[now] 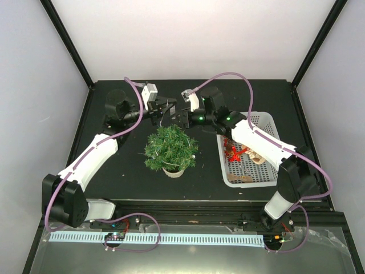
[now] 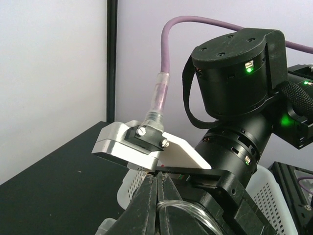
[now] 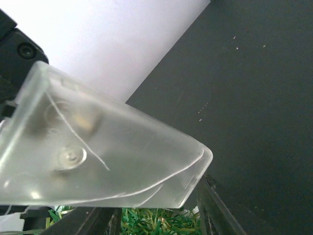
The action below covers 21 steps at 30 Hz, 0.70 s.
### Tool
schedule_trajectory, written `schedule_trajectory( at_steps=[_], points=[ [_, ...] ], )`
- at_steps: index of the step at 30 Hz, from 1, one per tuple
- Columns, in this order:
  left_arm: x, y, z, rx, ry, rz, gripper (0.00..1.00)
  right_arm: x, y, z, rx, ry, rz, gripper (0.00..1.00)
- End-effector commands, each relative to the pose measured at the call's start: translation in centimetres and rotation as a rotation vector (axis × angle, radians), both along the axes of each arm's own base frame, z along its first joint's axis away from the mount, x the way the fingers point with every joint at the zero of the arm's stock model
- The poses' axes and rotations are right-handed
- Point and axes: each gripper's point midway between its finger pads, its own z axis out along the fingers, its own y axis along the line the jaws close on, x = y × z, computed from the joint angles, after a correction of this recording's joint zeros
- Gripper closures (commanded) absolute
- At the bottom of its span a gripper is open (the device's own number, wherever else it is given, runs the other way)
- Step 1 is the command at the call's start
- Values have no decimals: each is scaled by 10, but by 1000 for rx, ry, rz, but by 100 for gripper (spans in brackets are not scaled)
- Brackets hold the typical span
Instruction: Decorate the small christmas tree
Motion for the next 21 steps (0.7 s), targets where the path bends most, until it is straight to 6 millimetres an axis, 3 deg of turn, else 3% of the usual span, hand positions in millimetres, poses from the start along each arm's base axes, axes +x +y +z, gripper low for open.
schedule_trajectory(
  at_steps=[1, 8, 13, 21],
  points=[
    [0, 2, 3, -11, -17, -13, 98, 1, 1, 23, 47, -46, 8, 57],
    [0, 3, 1, -10, -13, -8, 98, 1, -2, 25, 44, -53, -10, 62],
    [1, 4, 3, -16, -9, 0, 98, 2, -4, 23, 52, -37, -30, 37],
    [1, 4, 4, -22, -6, 5, 98, 6, -4, 36, 74, -63, -46, 32]
  ],
)
